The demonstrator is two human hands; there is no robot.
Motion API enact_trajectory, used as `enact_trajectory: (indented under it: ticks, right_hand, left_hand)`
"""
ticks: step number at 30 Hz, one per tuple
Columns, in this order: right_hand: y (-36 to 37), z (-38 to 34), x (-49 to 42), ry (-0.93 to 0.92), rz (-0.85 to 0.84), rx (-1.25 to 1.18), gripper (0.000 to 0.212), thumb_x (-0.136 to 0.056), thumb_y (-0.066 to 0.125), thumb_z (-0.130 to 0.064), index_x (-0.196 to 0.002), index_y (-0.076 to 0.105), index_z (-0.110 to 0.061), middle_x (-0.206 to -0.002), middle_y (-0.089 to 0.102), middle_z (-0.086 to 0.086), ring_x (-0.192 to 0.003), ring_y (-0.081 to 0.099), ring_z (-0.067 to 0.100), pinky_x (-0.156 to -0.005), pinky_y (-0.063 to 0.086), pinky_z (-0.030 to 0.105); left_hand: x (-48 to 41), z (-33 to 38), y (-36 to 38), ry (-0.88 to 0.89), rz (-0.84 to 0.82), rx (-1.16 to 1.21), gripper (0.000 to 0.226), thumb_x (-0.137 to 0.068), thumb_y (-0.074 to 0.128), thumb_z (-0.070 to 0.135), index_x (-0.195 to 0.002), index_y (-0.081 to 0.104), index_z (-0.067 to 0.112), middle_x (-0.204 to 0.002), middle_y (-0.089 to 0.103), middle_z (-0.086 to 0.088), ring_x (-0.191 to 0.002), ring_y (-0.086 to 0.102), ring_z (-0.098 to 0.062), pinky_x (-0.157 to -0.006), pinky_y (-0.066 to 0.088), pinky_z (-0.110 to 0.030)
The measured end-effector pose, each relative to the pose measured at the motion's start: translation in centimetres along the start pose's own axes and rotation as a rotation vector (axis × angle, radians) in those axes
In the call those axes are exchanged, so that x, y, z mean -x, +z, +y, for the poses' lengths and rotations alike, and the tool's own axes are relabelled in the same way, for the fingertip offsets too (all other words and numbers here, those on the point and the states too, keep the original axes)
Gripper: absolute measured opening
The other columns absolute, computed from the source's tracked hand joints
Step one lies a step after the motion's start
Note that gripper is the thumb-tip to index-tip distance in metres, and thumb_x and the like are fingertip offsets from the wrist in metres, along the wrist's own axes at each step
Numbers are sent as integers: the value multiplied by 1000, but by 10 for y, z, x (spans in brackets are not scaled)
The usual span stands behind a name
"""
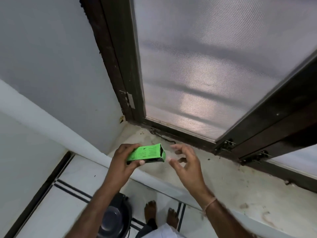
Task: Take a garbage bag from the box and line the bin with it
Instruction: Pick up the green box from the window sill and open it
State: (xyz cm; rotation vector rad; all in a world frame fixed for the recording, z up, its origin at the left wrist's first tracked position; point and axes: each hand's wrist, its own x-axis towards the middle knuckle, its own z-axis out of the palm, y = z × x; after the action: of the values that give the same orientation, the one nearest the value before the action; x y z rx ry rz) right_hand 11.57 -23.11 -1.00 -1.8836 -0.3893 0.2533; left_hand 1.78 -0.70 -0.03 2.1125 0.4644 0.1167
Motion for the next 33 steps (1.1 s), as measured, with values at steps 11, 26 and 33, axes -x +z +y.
enact_trajectory:
  ticks: [11, 26, 33]
  right_hand:
    - [-7, -10, 19, 91, -119, -294, 35, -92, 79, -17, -124, 69, -27, -121, 73, -5, -108, 73, 10, -90, 60, 26]
    - [-10, -11, 31, 120, -135, -561, 21, -88, 79, 0, -107, 77, -7, -85, 75, 1, -81, 73, 14, -81, 58, 26]
    - [-15, -5, 26, 313, -256, -693, 56, -90, 76, -5, -140, 63, -27, -129, 70, 9, -113, 70, 23, -92, 59, 31]
  left_hand:
    - [27, 14, 12, 33, 135, 14, 56, -83, 86, 13, -126, 64, 41, -118, 58, 14, -112, 55, 11, -86, 41, 0]
    - [46, 37, 19, -18, 177, 23, 54, -82, 86, 15, -125, 65, 41, -119, 57, 15, -115, 56, 3, -86, 43, -3]
    - [39, 73, 5, 95, 137, -382, 56, -81, 87, 29, -134, 68, 28, -126, 56, 3, -122, 48, -18, -88, 50, -34]
